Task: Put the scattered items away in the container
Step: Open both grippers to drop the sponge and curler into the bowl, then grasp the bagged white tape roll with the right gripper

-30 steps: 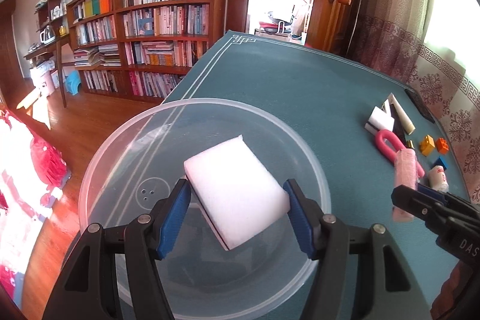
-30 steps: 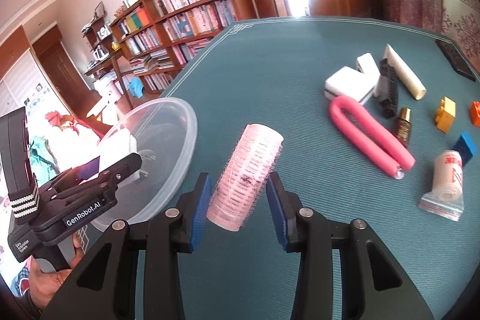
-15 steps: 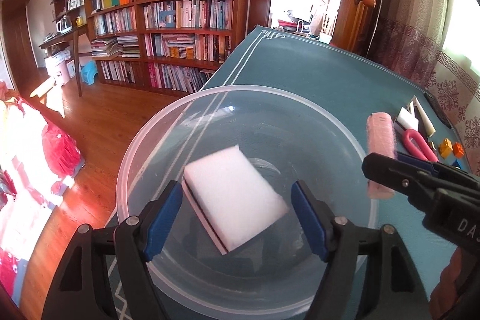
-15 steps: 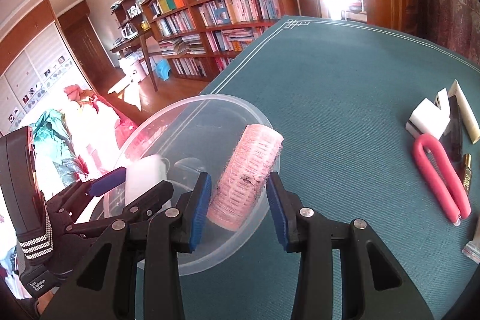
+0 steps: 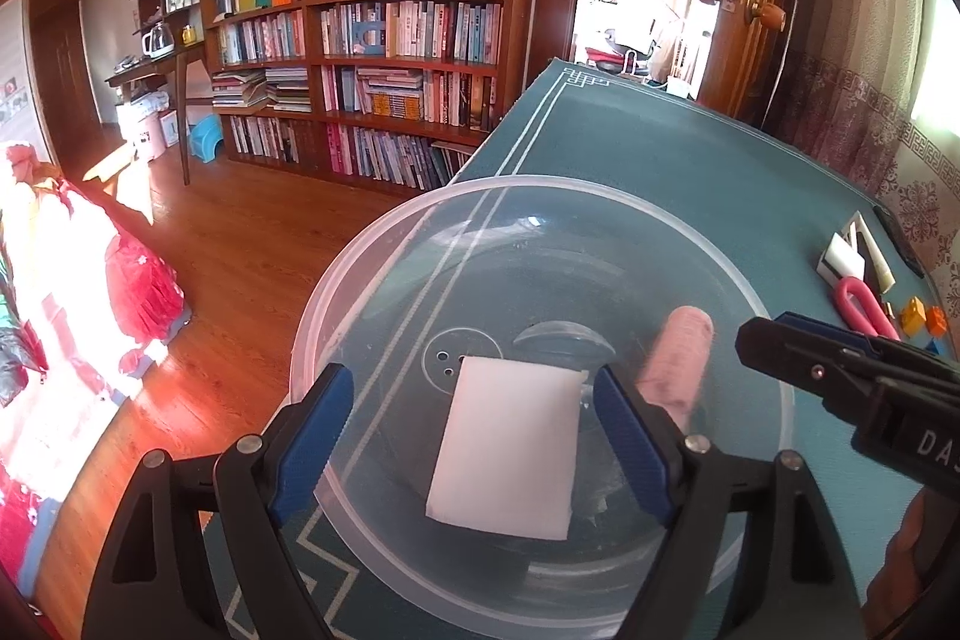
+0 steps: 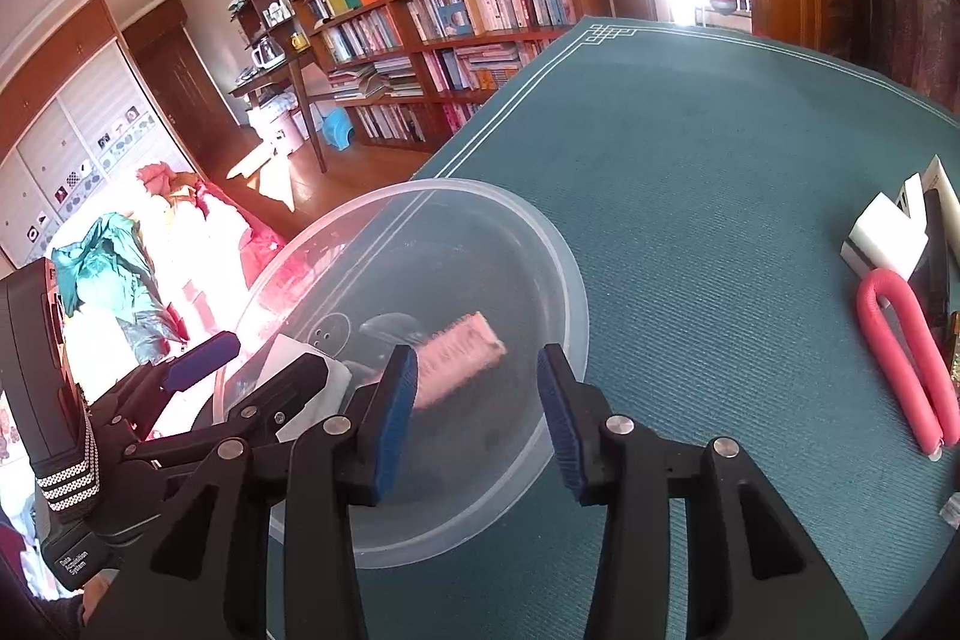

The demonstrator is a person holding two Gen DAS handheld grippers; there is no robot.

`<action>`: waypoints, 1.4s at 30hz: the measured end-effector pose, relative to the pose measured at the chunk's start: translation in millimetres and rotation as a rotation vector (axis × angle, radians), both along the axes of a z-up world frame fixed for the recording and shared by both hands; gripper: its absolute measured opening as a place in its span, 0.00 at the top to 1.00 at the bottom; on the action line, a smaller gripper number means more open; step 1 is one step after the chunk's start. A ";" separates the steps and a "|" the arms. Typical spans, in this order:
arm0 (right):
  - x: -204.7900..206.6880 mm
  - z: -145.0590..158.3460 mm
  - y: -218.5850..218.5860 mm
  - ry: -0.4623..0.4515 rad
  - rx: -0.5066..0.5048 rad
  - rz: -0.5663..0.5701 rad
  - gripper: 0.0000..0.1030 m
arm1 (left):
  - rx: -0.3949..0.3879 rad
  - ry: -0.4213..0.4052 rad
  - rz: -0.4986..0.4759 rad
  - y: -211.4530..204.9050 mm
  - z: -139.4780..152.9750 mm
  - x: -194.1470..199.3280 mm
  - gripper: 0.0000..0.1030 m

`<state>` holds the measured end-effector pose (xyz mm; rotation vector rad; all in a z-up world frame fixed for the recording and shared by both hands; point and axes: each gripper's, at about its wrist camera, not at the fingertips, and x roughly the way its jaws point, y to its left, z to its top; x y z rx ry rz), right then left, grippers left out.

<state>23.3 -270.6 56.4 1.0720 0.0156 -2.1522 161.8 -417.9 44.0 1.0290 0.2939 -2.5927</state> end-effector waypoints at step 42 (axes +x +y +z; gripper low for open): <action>14.1 -10.3 239.7 0.049 -0.025 -0.557 0.33 | -0.065 0.003 -0.307 154.3 18.2 -42.3 0.14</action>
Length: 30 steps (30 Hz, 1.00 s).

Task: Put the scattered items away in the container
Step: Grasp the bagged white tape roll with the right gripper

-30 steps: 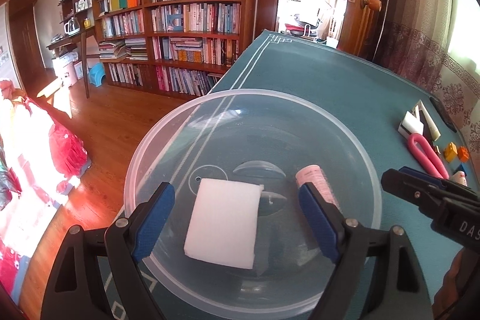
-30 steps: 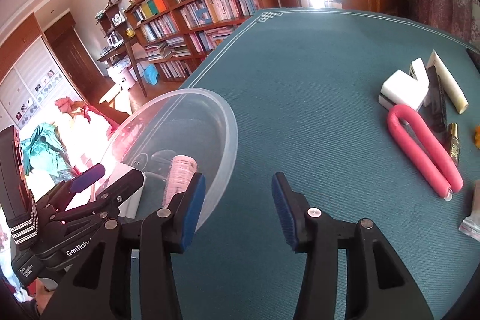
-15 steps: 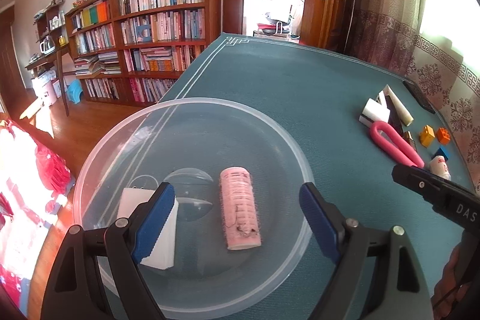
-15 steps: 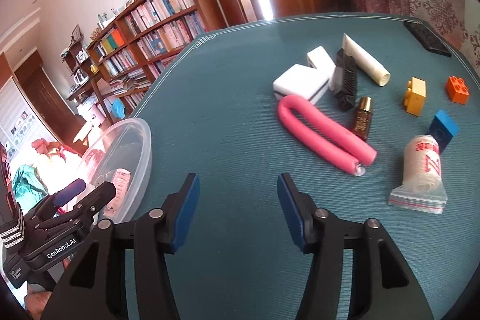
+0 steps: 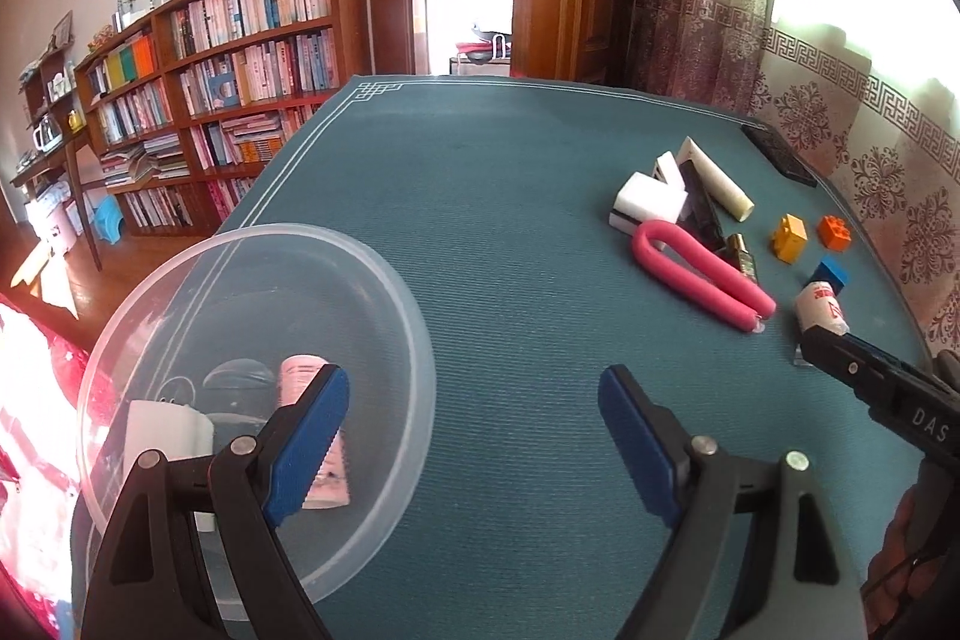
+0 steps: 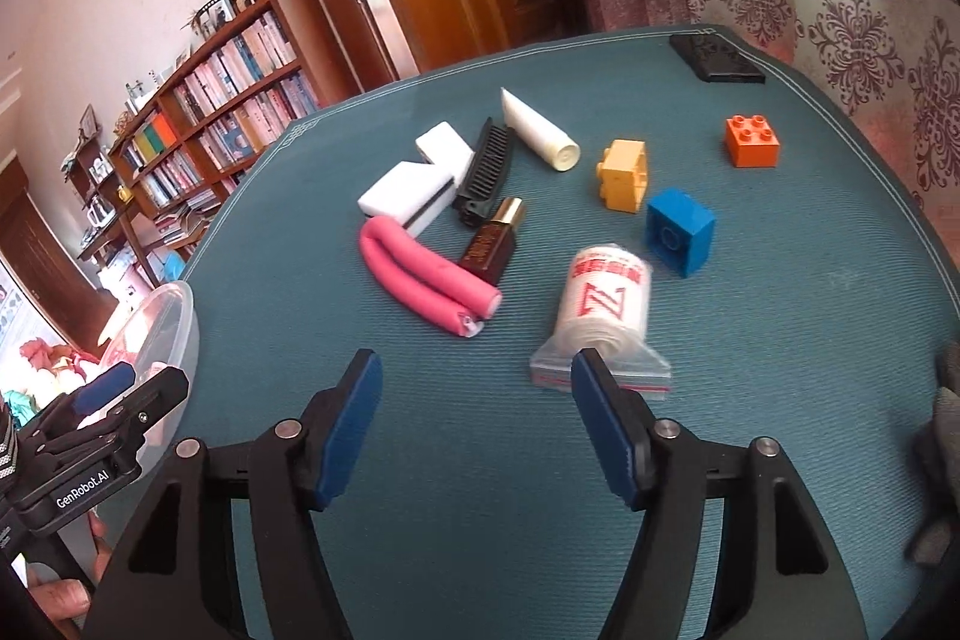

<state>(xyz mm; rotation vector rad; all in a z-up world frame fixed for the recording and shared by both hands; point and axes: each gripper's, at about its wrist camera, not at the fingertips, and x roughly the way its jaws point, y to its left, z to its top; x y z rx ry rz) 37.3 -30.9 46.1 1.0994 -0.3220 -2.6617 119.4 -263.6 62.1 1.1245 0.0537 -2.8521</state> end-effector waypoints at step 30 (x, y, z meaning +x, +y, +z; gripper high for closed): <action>-39.7 -20.0 28.1 -0.053 0.122 -0.038 0.59 | 0.305 -0.212 -0.068 41.4 -37.9 -75.0 0.14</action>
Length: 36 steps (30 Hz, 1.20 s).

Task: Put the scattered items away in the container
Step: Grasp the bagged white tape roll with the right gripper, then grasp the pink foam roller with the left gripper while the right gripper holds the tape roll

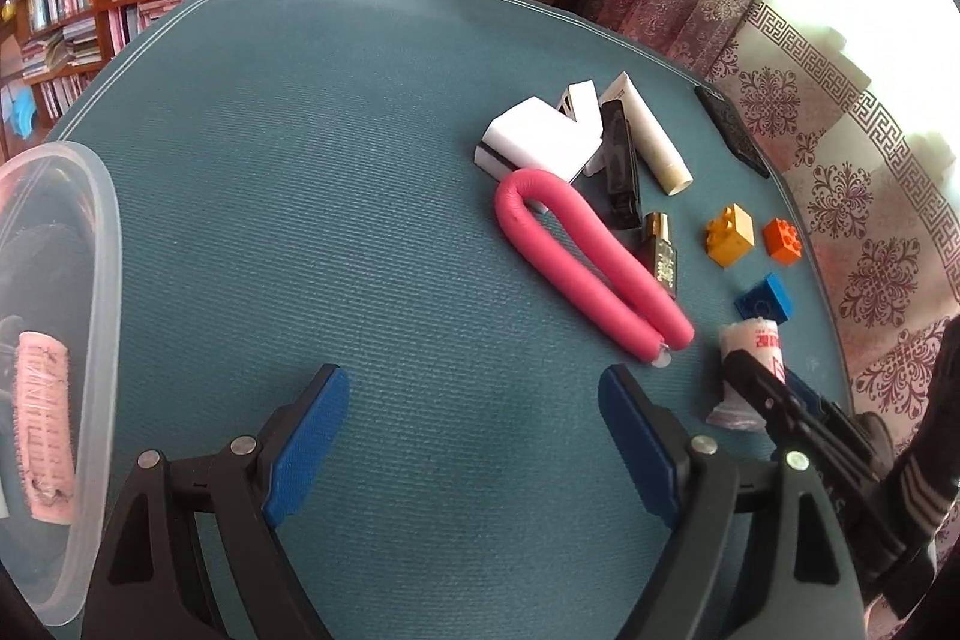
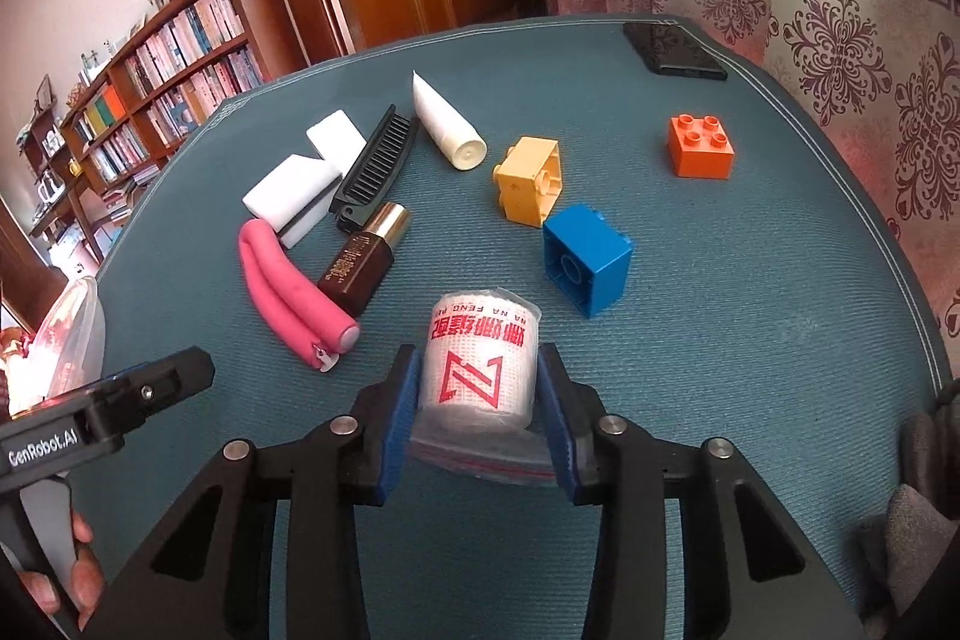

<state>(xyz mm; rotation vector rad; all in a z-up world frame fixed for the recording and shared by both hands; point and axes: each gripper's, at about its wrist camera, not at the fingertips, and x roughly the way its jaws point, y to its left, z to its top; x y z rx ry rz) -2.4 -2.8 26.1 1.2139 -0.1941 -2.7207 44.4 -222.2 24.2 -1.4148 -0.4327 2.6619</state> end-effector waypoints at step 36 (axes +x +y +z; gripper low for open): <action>6.6 -8.2 16.4 0.011 -0.091 0.027 0.59 | -0.222 -0.008 -0.052 46.4 1.9 -54.1 0.14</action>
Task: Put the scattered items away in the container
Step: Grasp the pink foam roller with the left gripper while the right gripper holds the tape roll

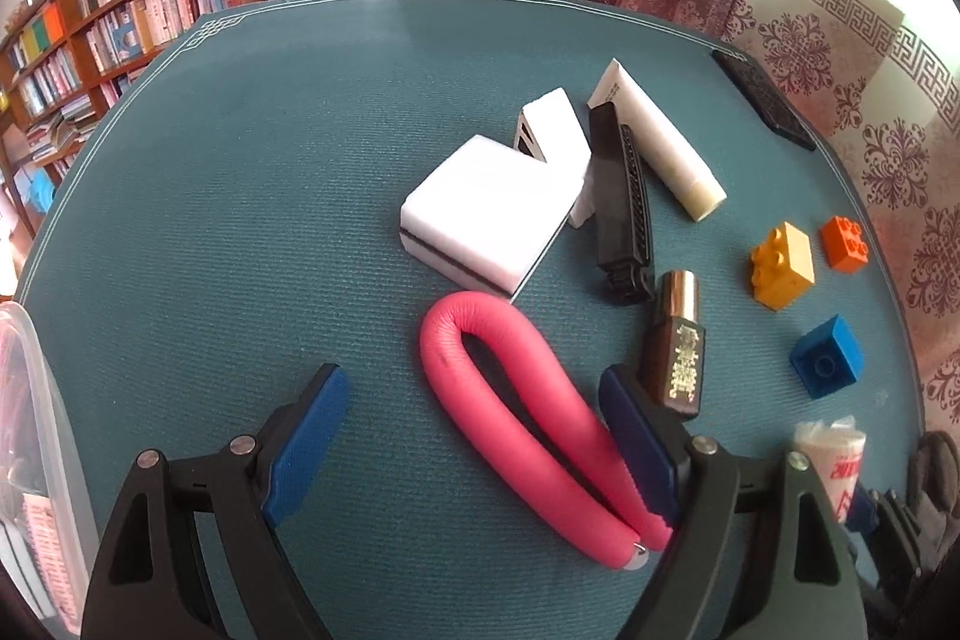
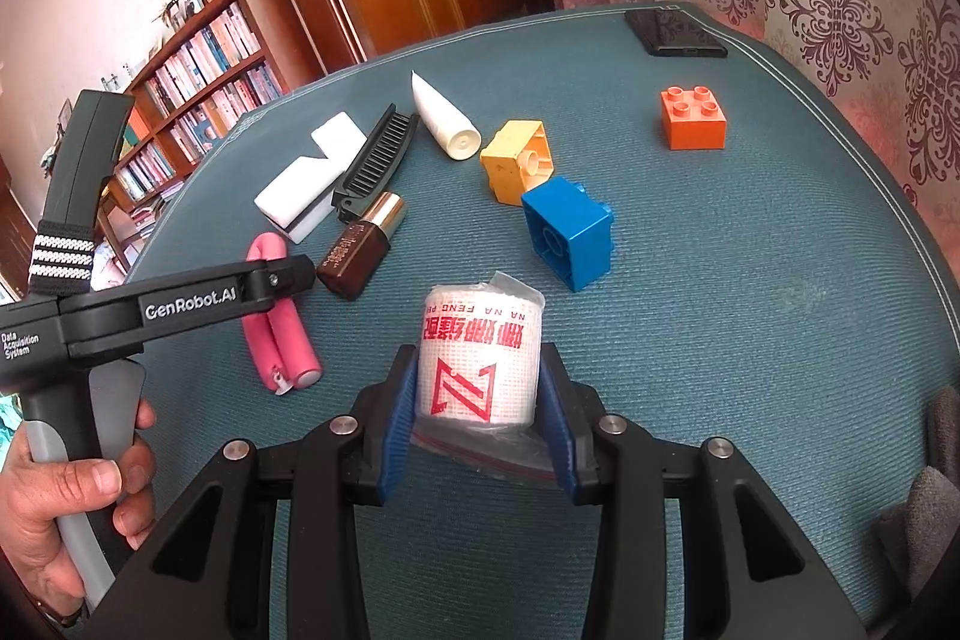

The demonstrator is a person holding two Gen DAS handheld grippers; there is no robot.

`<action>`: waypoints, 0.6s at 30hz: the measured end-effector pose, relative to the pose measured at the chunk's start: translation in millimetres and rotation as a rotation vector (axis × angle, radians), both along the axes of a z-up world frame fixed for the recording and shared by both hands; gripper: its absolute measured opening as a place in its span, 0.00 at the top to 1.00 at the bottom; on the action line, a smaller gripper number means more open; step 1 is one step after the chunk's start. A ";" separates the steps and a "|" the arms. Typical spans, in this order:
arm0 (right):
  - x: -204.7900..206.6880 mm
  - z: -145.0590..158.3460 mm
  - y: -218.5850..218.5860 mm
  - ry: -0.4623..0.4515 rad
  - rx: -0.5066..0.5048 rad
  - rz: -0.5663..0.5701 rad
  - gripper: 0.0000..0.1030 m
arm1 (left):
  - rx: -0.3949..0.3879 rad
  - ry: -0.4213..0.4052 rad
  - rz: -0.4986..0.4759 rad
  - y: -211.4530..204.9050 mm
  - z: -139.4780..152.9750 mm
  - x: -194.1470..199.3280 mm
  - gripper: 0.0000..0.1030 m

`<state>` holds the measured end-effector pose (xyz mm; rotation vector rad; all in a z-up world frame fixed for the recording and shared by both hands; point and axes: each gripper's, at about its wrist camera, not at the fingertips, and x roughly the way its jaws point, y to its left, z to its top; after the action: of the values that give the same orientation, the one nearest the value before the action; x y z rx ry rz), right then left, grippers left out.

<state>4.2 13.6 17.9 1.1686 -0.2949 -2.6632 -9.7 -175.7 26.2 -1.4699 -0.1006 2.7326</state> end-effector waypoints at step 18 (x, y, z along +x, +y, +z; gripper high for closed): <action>-0.8 0.5 -0.3 0.001 0.005 0.000 0.59 | -0.054 0.018 -0.065 -5.0 -0.5 36.2 0.25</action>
<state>3.4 13.3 18.4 1.1683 -0.2886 -2.6663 26.6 -180.8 25.7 -1.4345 0.0218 2.7166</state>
